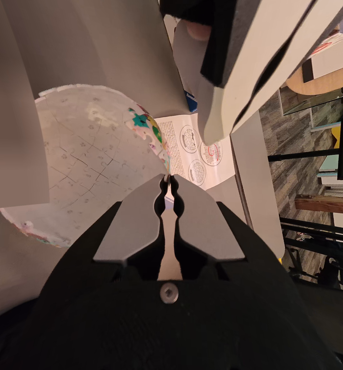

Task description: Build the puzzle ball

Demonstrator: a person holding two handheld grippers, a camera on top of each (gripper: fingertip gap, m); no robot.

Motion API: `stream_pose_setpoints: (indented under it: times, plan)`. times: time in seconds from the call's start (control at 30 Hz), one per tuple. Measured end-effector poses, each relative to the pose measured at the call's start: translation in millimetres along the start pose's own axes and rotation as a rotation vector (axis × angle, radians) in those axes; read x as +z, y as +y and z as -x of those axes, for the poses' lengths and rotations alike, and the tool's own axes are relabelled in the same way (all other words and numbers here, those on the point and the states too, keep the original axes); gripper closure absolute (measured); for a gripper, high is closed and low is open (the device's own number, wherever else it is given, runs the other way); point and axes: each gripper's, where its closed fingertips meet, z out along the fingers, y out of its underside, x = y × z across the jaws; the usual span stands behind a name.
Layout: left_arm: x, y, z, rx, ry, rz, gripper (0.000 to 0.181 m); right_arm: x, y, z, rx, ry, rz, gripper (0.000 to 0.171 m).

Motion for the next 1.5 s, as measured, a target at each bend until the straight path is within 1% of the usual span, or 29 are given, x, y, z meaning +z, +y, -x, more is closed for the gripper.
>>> stream_pose_setpoints:
  times: [0.23, 0.33, 0.4, 0.5, 0.73, 0.87, 0.93, 0.97, 1.0, 1.03, 1.1, 1.2, 1.27, 1.4, 1.5]
  plan:
    - [0, -1, 0, -0.001, -0.002, -0.003, 0.181, -1, -4, 2, -0.030, 0.005, -0.030, 0.167]
    - [0, -1, 0, -0.001, -0.002, -0.004, 0.181, -6, -7, 1, -0.045, 0.034, -0.057, 0.159]
    - [1, -1, 0, -0.003, -0.002, -0.003, 0.181, -8, -11, 1, -0.060, 0.047, -0.082, 0.162]
    - [2, 0, 0, -0.001, -0.001, 0.004, 0.181, -6, -9, 0, -0.061, 0.057, -0.068, 0.167]
    - [2, -1, 0, 0.000, -0.002, 0.001, 0.181, -5, -10, 0, -0.067, 0.079, -0.071, 0.168]
    - [2, -1, -1, 0.002, -0.002, -0.002, 0.181, -4, -8, 0, -0.065, 0.078, -0.043, 0.168]
    - [2, -1, -1, 0.002, -0.001, -0.002, 0.181, -5, -12, 0, -0.082, 0.081, -0.081, 0.167]
    - [1, -1, 0, 0.002, -0.003, -0.001, 0.181, -7, -12, -1, -0.083, 0.093, -0.088, 0.162]
    - [1, -1, 0, 0.002, -0.004, -0.002, 0.181, -10, -12, -2, -0.081, 0.105, -0.088, 0.154]
    - [0, -1, 0, 0.001, -0.006, -0.006, 0.181, -14, -11, -2, -0.076, 0.104, -0.098, 0.153]
    - [-3, -2, 2, -0.004, -0.010, -0.018, 0.181, -26, -13, -3, -0.038, 0.099, -0.155, 0.151]
    - [-9, -3, 4, -0.007, -0.024, -0.039, 0.181, -47, -14, -14, 0.028, 0.159, -0.256, 0.151]
    - [-16, -5, 7, -0.013, -0.039, -0.063, 0.181, -58, -15, -16, 0.089, 0.167, -0.335, 0.151]
    - [-35, -13, 12, -0.023, -0.075, -0.144, 0.181, -68, -2, -28, 0.205, 0.247, -0.388, 0.145]
    - [-54, -26, 17, -0.025, -0.124, -0.247, 0.177, -78, 0, -31, 0.357, 0.219, -0.505, 0.143]
